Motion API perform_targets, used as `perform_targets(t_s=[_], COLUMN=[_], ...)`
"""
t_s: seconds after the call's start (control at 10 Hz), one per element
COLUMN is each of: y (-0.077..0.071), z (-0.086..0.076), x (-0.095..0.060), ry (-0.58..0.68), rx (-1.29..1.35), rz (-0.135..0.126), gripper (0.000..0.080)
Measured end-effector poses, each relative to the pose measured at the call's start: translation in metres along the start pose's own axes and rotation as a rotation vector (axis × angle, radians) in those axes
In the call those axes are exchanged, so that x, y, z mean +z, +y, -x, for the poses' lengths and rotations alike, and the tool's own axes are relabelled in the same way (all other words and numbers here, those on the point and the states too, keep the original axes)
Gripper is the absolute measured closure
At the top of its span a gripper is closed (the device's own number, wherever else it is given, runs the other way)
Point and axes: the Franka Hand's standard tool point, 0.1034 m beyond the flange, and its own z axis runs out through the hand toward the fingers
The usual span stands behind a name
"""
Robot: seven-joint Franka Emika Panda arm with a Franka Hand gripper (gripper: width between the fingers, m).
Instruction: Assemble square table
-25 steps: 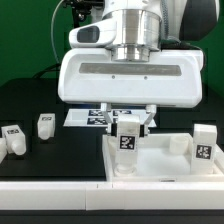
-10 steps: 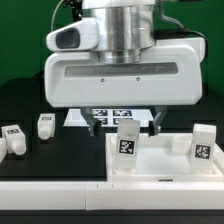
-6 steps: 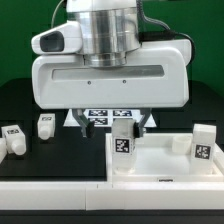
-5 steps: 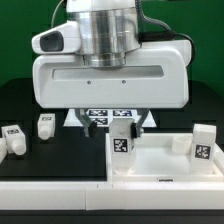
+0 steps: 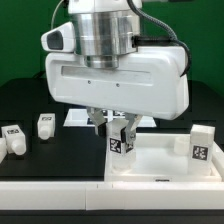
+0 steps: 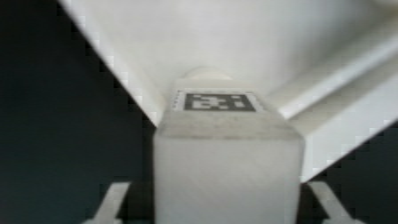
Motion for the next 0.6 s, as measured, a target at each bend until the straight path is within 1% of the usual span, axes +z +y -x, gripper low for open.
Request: perform_targets(t_s=[0.1, 0.2, 0.3, 0.4, 0.5, 0.6], y=[-0.0001, -0.0015, -0.0054, -0.0063, -0.0057, -0.0052], z=[-0.0008, -0.0006, 0.0014, 0.0044, 0.0054, 0.0055], x=[0.0007, 0.0013, 0.0021, 0.0024, 0.0024, 0.0024], ry=[-0.004, -0.01, -0.004, 0.004, 0.014, 0.015], rx=[0.147, 0.351, 0.497, 0.613, 0.732, 0.784], rz=[-0.006, -0.022, -0.041, -0.051, -0.059, -0.059], gripper=[0.0515, 0.0515, 0.0515, 0.0515, 0.0515, 0.0515])
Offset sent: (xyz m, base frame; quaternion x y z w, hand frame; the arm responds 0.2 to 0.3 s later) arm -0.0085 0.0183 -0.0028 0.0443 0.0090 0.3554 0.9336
